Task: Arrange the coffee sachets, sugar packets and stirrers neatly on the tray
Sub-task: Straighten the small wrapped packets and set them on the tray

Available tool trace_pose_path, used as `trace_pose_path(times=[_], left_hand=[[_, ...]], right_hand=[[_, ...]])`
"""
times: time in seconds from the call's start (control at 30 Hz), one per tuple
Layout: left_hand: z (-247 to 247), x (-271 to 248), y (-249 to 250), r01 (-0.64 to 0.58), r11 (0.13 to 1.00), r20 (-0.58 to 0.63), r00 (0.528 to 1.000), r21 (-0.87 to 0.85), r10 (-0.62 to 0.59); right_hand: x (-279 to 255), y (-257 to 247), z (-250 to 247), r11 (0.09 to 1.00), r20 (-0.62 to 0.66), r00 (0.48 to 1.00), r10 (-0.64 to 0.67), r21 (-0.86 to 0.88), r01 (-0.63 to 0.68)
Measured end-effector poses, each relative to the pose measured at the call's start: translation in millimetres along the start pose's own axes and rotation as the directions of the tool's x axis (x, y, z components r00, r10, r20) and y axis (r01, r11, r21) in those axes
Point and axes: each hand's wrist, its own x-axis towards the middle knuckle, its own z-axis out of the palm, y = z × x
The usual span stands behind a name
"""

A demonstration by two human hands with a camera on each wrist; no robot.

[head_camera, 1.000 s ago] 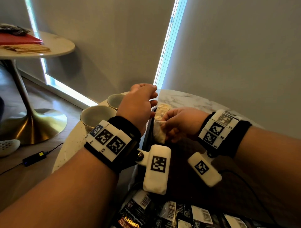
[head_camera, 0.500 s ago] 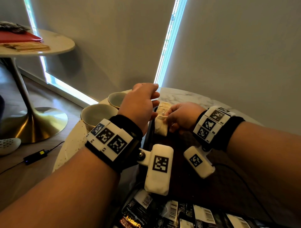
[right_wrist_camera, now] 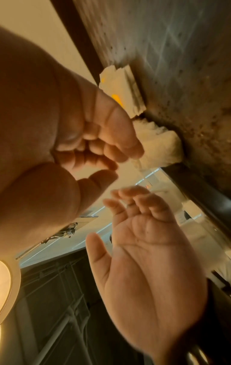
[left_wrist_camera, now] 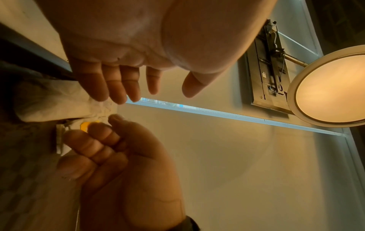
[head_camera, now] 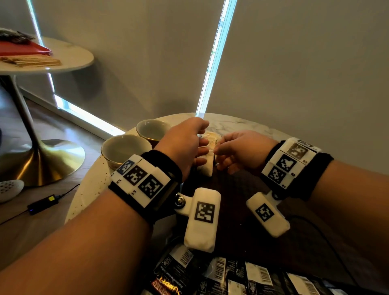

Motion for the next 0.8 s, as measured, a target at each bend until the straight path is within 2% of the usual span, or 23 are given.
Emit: trace_pose_path(times=[0.1,0.17,0.3,0.57,0.73,0.8], left_hand=[[-0.2,1.2,0.0,-0.002,1.0,-0.011,1.0,0.02,0.003],[-0.2,1.2,0.0,0.001,0.999,-0.005,1.0,0.041,-0.001],[0.0,0.0,0.0,-0.002,0.997,0.005,1.0,0.071,0.001],[-0.7,2.6,-1.6,-0.043,0.991,0.019,0.999,0.128,0.041],[-0.1,0.8,-2.5,-0.009,0.988,0.067,0.998,0.156,-0.001],[-0.1,1.4,-3.0,-0.012,0.987,0.068,0.998,0.161,0.001]], right_hand=[[-6.4,5.0,7.4,0.999,0.133,0.991,-0.032,-0.004,0.033],[-6.5,7.4,13.1,1.0,0.161,0.987,-0.025,-0.005,0.027],[-3.0,7.7,17.8,0.999,0.119,0.993,0.001,0.05,-0.007],[5.4,1.6,19.9,0.983,0.159,0.979,0.124,0.116,-0.143],[8.2,7.0,13.7,0.991,0.111,0.992,0.061,0.114,-0.073],[10.6,7.3,3.0,0.993,0.036,0.999,0.021,0.118,-0.025]])
